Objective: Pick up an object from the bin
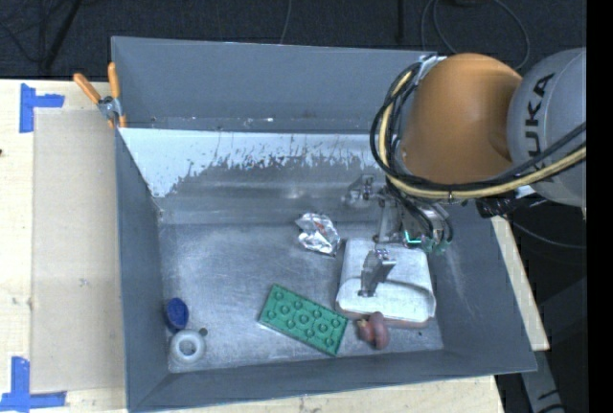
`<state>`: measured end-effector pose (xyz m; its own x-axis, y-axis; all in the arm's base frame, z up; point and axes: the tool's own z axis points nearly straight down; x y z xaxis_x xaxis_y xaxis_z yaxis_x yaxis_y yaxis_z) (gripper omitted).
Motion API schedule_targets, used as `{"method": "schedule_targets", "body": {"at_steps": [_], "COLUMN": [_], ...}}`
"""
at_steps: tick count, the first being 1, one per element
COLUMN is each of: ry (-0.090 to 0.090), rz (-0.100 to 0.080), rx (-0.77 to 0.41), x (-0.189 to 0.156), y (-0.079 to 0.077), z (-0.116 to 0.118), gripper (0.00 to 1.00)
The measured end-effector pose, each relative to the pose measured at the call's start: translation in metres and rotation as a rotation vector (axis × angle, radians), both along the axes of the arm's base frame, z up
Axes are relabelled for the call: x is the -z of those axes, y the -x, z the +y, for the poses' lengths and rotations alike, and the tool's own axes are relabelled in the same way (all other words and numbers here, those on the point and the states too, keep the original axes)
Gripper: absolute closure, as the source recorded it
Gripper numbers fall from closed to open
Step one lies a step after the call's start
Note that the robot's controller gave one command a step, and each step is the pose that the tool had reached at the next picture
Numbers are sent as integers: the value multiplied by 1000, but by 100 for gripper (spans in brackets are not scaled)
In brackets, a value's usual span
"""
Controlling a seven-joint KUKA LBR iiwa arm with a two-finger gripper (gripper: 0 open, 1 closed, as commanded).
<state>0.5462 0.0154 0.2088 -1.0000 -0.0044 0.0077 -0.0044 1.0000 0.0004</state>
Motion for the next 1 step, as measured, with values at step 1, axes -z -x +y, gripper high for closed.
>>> {"method": "schedule_targets", "body": {"at_steps": [1], "ry": [-1], "rz": [-12], "rx": [-277], "x": [139], "y": [30], "z": [64], "gripper": [0]}}
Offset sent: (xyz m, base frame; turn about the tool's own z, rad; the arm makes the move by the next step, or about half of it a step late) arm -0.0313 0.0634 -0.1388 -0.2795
